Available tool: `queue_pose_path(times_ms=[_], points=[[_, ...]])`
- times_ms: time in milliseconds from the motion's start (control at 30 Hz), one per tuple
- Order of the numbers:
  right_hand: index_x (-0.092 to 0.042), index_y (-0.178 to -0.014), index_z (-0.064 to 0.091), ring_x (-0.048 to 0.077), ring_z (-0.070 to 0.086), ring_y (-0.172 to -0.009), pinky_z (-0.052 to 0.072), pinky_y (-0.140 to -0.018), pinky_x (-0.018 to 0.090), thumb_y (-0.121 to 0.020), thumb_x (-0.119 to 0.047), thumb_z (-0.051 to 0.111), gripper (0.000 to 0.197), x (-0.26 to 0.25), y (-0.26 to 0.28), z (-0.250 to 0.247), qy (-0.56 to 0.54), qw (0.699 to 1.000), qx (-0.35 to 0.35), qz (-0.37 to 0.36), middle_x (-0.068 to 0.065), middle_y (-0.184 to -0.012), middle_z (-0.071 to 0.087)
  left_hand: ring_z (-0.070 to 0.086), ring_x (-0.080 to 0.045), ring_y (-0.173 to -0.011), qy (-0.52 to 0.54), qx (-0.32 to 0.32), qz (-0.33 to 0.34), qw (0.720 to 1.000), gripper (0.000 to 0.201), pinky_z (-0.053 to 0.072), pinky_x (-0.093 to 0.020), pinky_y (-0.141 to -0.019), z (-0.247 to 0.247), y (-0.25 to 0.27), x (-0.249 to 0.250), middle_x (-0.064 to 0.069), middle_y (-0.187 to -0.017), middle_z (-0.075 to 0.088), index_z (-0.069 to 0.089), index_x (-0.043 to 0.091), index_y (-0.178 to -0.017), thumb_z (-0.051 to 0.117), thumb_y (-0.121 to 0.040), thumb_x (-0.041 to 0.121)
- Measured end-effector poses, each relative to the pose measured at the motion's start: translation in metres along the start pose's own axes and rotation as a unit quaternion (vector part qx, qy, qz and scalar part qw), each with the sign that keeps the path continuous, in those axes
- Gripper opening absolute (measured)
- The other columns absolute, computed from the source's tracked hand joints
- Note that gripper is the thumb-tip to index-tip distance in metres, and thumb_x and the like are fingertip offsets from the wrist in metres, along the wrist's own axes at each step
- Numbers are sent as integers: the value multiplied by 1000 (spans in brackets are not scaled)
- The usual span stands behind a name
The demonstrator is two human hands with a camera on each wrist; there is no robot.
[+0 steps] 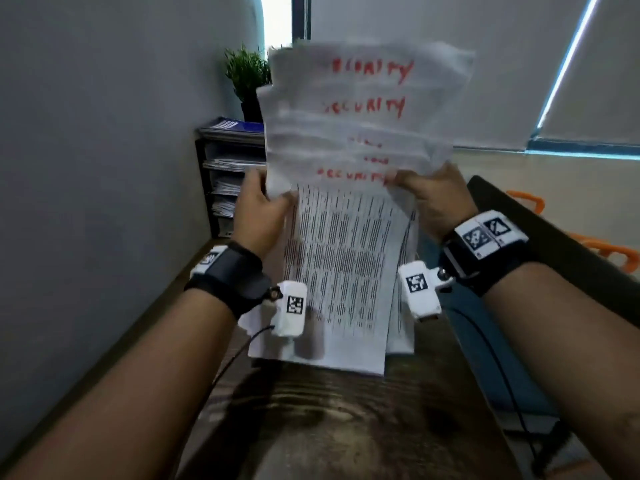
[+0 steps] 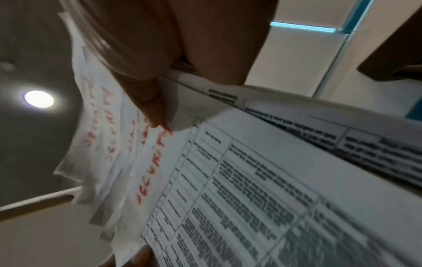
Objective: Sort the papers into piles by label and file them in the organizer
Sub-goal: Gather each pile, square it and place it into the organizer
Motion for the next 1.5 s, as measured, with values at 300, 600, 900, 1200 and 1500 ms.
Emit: queue_pose_path(times_ms=[300,600,900,1200,1500], points=[[-2,-128,59,36,70,-106,56,-93,49,-82,-2,74,49,8,-14,8,-29,999,-29,-2,18,-114,72,65,-15,-113,55,-12,78,995,45,55,-36,-90,14,13,24,2,-123,64,43,29,-124,70,-88,28],[-11,-130,60,16,72,-102,57,-94,40,-85,-16,75,47,99,20,-5,64,994,-16,87,0,-112,75,63,-18,-110,-4,-2,-4,1000,40,55,-49,-92,19,18,-18,-2,-121,64,44,27,-128,62,-95,39],[-10,-119,66,21,73,-101,55,-95,42,-66,-40,89,65,53,-6,-9,48,998,17,38,5,-108,76,59,4,-87,33,106,48,993,32,47,-7,-68,0,-11,34,8,-105,58,46,14,-117,67,-93,19],[0,-136,53,26,69,-110,59,-84,31,-80,1,77,61,109,29,-7,-27,992,-32,119,12,-119,71,66,-2,-98,16,39,-42,998,22,53,-26,-80,13,36,-52,4,-112,69,58,12,-117,61,-98,22],[-5,-121,65,28,71,-104,57,-92,44,-79,-4,77,44,47,8,-2,-50,997,-27,52,13,-111,74,66,-5,-91,52,43,59,996,31,52,-17,-73,12,15,29,5,-104,68,59,14,-115,65,-89,30]])
Point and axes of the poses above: each hand's wrist, its own y-axis away from the middle knuckle, its own z-axis out of the palm, x = y × z, the point moved 9 cm from there along -y, towards the middle knuckle
